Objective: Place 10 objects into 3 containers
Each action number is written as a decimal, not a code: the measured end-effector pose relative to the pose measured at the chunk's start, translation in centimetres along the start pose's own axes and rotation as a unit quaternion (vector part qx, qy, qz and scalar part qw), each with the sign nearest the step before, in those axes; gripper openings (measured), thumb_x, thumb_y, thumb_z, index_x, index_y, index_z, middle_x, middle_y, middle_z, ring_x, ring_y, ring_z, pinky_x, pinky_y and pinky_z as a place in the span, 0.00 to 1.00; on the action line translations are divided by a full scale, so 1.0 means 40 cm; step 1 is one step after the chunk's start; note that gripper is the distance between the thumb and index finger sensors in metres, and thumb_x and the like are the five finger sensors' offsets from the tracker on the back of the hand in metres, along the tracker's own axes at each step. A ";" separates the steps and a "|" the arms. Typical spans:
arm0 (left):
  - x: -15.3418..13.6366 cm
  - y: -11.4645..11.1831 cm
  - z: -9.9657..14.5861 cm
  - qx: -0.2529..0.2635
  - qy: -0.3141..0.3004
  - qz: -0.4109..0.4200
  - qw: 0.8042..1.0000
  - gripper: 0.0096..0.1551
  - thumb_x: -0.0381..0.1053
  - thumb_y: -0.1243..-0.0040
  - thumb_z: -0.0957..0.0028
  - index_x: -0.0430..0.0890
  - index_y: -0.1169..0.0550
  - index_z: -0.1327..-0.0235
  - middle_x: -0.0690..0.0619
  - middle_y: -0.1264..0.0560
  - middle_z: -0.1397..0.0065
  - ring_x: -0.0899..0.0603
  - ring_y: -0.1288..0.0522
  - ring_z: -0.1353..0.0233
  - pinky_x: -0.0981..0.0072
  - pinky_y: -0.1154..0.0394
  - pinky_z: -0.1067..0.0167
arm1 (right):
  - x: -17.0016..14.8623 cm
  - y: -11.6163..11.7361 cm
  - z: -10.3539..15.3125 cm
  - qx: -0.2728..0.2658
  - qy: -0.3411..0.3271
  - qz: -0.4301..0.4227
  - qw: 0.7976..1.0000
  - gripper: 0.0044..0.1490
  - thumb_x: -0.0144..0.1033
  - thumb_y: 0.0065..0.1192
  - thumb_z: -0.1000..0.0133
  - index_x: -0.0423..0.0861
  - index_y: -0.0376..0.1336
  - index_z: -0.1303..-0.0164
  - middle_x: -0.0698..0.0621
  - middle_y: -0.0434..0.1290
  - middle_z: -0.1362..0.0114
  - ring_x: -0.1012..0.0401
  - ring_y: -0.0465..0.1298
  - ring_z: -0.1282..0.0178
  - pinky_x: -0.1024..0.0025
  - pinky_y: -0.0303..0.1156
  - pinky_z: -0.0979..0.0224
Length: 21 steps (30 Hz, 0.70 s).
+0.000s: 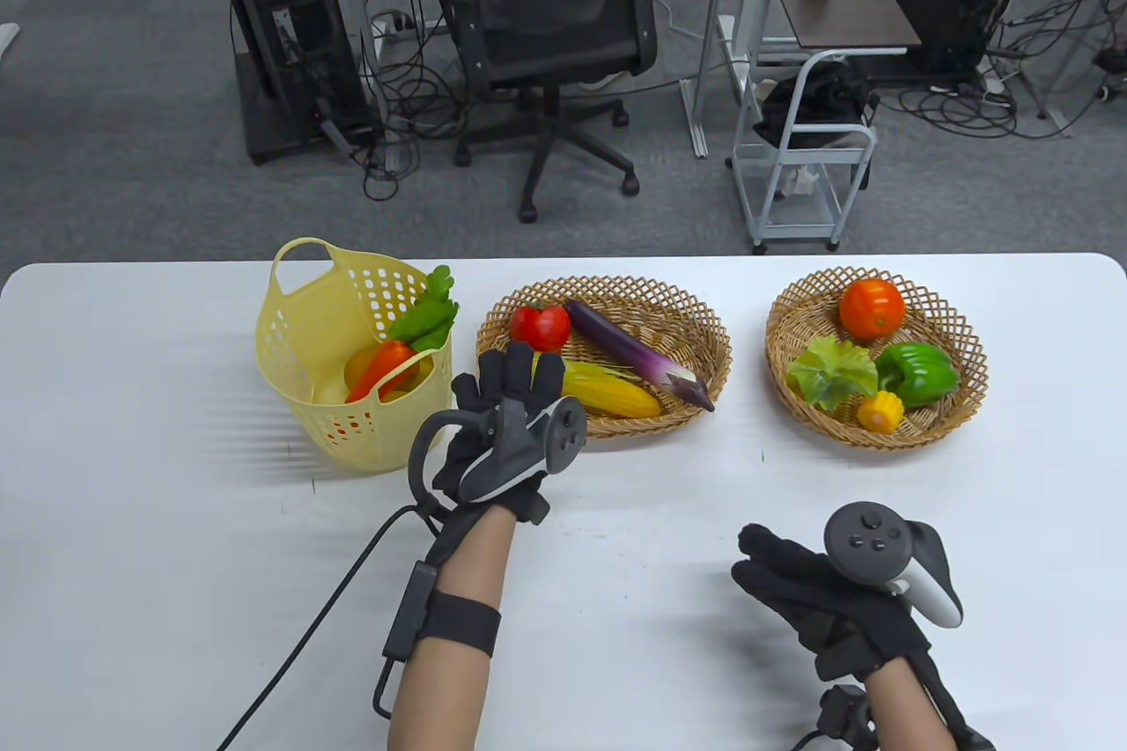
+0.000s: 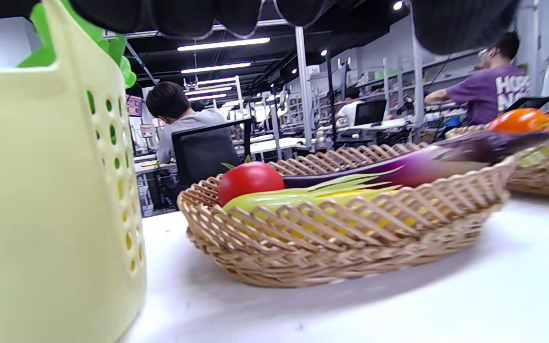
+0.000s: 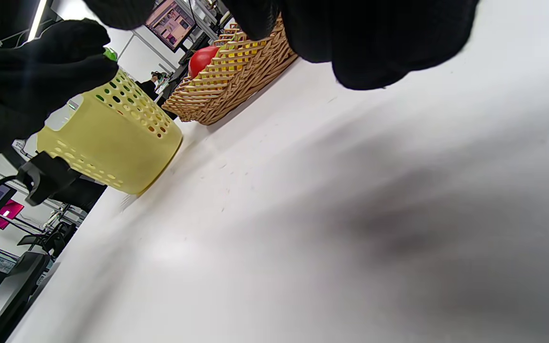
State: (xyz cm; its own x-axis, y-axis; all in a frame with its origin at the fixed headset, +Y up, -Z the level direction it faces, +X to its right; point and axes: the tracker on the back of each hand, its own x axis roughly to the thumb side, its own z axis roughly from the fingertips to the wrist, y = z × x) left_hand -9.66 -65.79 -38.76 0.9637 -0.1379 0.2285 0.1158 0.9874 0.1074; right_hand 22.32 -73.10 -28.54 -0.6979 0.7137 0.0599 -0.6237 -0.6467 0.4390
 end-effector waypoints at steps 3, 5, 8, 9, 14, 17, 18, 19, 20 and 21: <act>-0.022 -0.007 0.050 -0.011 -0.006 0.009 1.000 0.50 0.75 0.50 0.42 0.50 0.44 0.13 0.41 0.46 0.11 0.25 0.44 0.15 0.29 0.40 0.26 | 0.004 0.000 0.002 -0.004 -0.005 0.007 1.000 0.48 0.59 0.43 0.34 0.38 0.46 0.13 0.27 0.56 0.17 0.32 0.66 0.30 0.42 0.67 0.32; -0.044 -0.018 0.093 -0.014 -0.007 0.014 1.000 0.51 0.76 0.52 0.42 0.49 0.44 0.13 0.40 0.46 0.11 0.24 0.43 0.15 0.29 0.40 0.26 | 0.010 -0.001 0.002 -0.022 -0.027 0.013 0.999 0.47 0.58 0.44 0.34 0.39 0.46 0.14 0.28 0.55 0.17 0.33 0.65 0.29 0.41 0.66 0.30; -0.068 -0.037 0.146 -0.021 -0.012 0.054 0.998 0.52 0.77 0.52 0.42 0.48 0.44 0.12 0.39 0.46 0.11 0.23 0.43 0.15 0.28 0.40 0.27 | 0.015 -0.005 0.005 -0.052 -0.037 0.019 0.998 0.47 0.58 0.44 0.34 0.39 0.47 0.14 0.29 0.55 0.17 0.33 0.64 0.27 0.41 0.64 0.29; -0.075 -0.046 0.169 -0.033 -0.017 0.084 0.996 0.52 0.77 0.52 0.42 0.48 0.44 0.12 0.38 0.46 0.11 0.23 0.44 0.15 0.27 0.41 0.27 | 0.014 -0.007 0.005 -0.065 -0.038 0.023 0.997 0.46 0.58 0.44 0.34 0.39 0.47 0.14 0.30 0.55 0.16 0.33 0.63 0.27 0.41 0.64 0.29; -0.101 -0.086 0.249 -0.016 -0.022 0.125 0.992 0.53 0.77 0.52 0.41 0.47 0.44 0.12 0.37 0.47 0.11 0.23 0.45 0.15 0.25 0.43 0.27 | 0.010 -0.008 0.005 -0.121 -0.018 0.046 0.991 0.47 0.57 0.45 0.35 0.40 0.44 0.13 0.33 0.44 0.12 0.34 0.49 0.17 0.35 0.47 0.20; -0.110 -0.113 0.277 -0.009 -0.019 0.116 0.993 0.53 0.76 0.51 0.41 0.47 0.45 0.12 0.37 0.47 0.11 0.23 0.46 0.15 0.24 0.43 0.28 | 0.012 -0.008 0.006 -0.150 0.010 0.083 0.985 0.46 0.59 0.45 0.35 0.51 0.40 0.12 0.47 0.35 0.08 0.43 0.33 0.12 0.35 0.31 0.18; -0.112 -0.117 0.282 -0.010 -0.018 0.110 0.994 0.53 0.76 0.50 0.41 0.47 0.46 0.12 0.37 0.48 0.11 0.23 0.47 0.14 0.24 0.44 0.28 | 0.013 -0.007 0.006 -0.154 0.012 0.089 0.984 0.44 0.60 0.45 0.36 0.55 0.40 0.12 0.52 0.33 0.07 0.45 0.30 0.11 0.36 0.28 0.18; -0.116 -0.122 0.290 -0.005 -0.020 0.099 0.995 0.53 0.75 0.50 0.42 0.47 0.46 0.12 0.37 0.48 0.11 0.24 0.47 0.14 0.24 0.44 0.28 | 0.018 -0.004 0.005 -0.165 0.014 0.112 0.980 0.44 0.61 0.46 0.36 0.58 0.39 0.13 0.55 0.30 0.08 0.48 0.26 0.12 0.37 0.23 0.19; -0.120 -0.126 0.297 0.003 -0.019 0.092 0.996 0.53 0.76 0.50 0.42 0.47 0.47 0.12 0.37 0.49 0.11 0.24 0.48 0.14 0.23 0.44 0.28 | 0.024 0.000 0.006 -0.177 0.021 0.133 0.975 0.45 0.62 0.47 0.37 0.60 0.38 0.13 0.58 0.29 0.08 0.50 0.24 0.12 0.37 0.21 0.19; -0.123 -0.128 0.302 0.009 -0.018 0.093 0.995 0.53 0.76 0.51 0.41 0.47 0.47 0.12 0.36 0.49 0.11 0.24 0.48 0.14 0.23 0.44 0.28 | 0.027 0.002 0.006 -0.184 0.023 0.147 0.972 0.46 0.62 0.47 0.38 0.61 0.37 0.14 0.58 0.27 0.08 0.51 0.23 0.12 0.38 0.20 0.19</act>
State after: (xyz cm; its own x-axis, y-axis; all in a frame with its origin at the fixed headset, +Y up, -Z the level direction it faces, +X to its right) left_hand -17.90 -71.08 -28.75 0.9586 0.0437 0.2813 -0.0679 0.9947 0.0771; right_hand 21.60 -72.32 -28.23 -0.8749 0.4756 0.0909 -0.4722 -0.8796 0.0577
